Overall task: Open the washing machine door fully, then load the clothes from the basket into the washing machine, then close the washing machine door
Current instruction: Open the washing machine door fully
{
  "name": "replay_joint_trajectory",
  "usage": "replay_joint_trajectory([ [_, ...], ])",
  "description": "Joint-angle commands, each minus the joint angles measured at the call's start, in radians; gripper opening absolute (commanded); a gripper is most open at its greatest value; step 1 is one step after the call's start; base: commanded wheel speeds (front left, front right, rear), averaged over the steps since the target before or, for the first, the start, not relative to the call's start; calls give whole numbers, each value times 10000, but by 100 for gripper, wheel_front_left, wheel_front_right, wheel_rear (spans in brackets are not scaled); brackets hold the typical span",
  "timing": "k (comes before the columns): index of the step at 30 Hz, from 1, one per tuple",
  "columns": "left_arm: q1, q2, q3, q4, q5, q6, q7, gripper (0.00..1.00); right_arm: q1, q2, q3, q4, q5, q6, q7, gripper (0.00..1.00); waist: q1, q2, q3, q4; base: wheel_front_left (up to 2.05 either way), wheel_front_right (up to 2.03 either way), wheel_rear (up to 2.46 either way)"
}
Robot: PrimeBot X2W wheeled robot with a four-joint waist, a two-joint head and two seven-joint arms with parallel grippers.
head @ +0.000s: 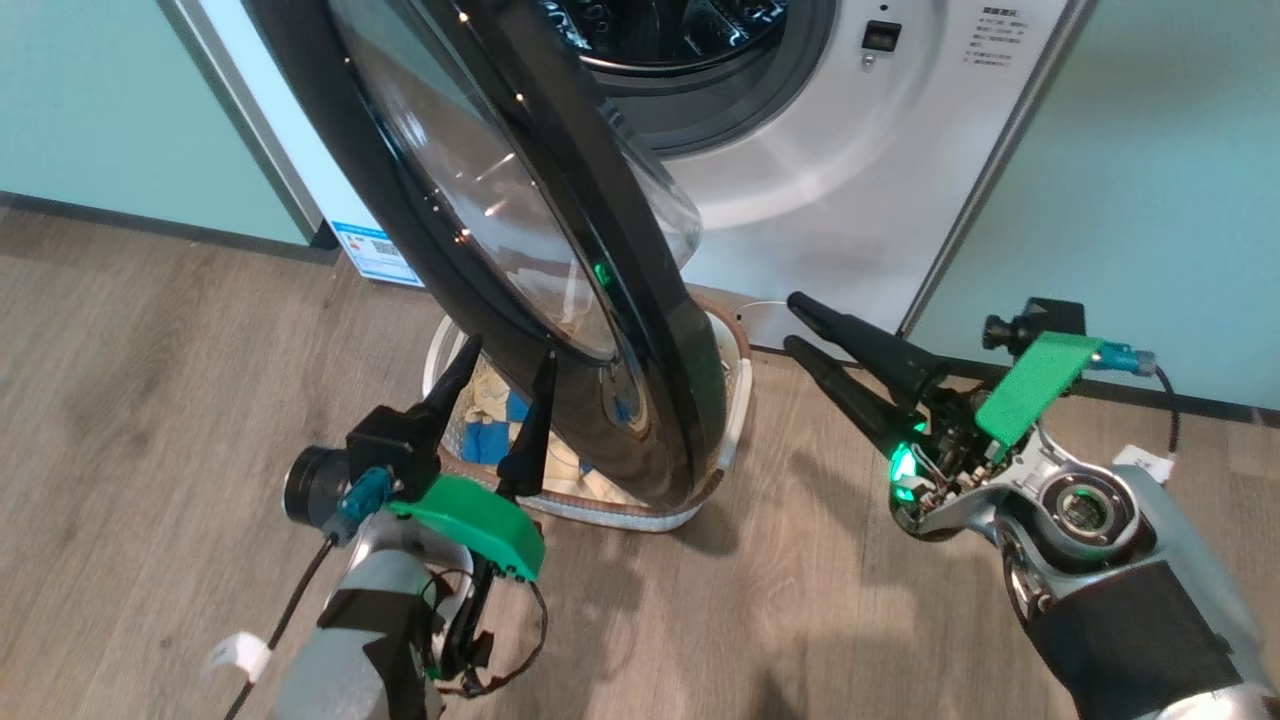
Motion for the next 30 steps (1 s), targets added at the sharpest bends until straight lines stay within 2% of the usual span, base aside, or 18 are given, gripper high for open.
replay_joint_trajectory([
  [1,-193,137,372,-365,40,42,-63,100,-23,29,-96,-463,-169,2,-161,100,0,-1,-1,-56,0,0,0],
  [6,-200,137,491,-368,84,24,-63,100,218,-148,-492,-726,-478,2,-475,100,0,-1,13,-222,0,0,0],
  [13,-137,137,641,-409,156,11,-63,100,751,-702,-973,-1392,-1569,2,-1439,100,0,-1,-10,-463,0,0,0],
  [22,94,147,982,-446,313,-48,-63,100,1609,-1687,-1197,-2291,-3580,2,-3340,100,0,-1,-181,-813,0,0,0],
  [28,264,159,1170,-471,367,-72,-63,100,2073,-2186,-1282,-2434,-4655,2,-4564,100,0,-1,-319,-1011,0,0,0],
  [30,341,163,1249,-486,374,-80,-63,100,2230,-2473,-1276,-2371,-5358,2,-5107,100,0,-1,-369,-1093,0,0,0],
])
